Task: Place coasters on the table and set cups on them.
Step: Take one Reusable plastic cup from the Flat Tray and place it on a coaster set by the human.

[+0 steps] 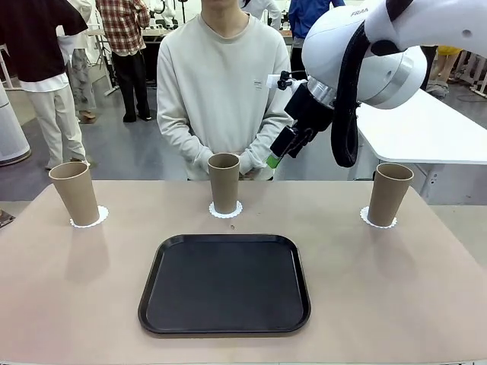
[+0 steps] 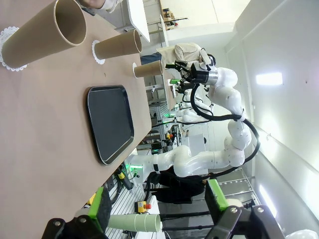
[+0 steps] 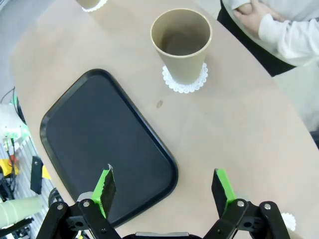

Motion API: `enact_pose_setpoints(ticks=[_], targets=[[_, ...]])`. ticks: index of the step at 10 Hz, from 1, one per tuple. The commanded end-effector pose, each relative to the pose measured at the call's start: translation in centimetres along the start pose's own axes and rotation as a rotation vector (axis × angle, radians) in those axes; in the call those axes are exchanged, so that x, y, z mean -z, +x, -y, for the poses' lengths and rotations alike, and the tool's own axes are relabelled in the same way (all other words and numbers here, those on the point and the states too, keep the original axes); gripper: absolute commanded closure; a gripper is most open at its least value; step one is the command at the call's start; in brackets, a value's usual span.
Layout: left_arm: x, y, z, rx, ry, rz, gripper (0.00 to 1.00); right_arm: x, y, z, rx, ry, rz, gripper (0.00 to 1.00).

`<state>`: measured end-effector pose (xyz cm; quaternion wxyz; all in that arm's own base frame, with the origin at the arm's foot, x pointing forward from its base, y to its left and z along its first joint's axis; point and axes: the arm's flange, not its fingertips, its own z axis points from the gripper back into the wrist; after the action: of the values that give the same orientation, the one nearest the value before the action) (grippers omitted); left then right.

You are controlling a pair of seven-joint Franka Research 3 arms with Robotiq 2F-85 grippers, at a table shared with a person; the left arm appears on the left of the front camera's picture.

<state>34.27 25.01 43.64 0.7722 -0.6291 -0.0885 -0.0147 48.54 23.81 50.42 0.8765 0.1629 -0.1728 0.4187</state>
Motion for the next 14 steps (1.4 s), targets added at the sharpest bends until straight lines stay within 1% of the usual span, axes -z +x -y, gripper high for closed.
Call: enact_pose_setpoints(ticks=[1,10,11,12,13,14], targets=[[-0.1,-0.1,0.3,-0.002,-0.006,0.006,0.00,-0.1,0.1,0.0,-0.007,0.005,0.022,0.00],[-0.1,-0.1,0.3,-0.002,-0.006,0.006,0.00,-0.1,0.1,0.0,-0.007,0.005,0.022,0.00],[-0.1,-0.1,0.3,-0.002,-0.006,0.006,0.00,-0.2,0.2,0.0,-0.002,-0.002,0.005,0.00],[-0.1,-0.1,0.3,-0.002,-0.006,0.006,0.00,-2.5,-2.5,-2.4,0.005,-0.135,-0.065,0.00],[-0.1,-0.1,0.3,-0.002,-0.006,0.006,0.00,-4.8,-4.8,-2.9,0.089,-0.217,-0.106,0.00],[-0.1,-0.1,0.3,-0.002,-0.006,0.006,0.00,-6.8,-7.3,-2.9,0.167,-0.235,-0.145,0.00]])
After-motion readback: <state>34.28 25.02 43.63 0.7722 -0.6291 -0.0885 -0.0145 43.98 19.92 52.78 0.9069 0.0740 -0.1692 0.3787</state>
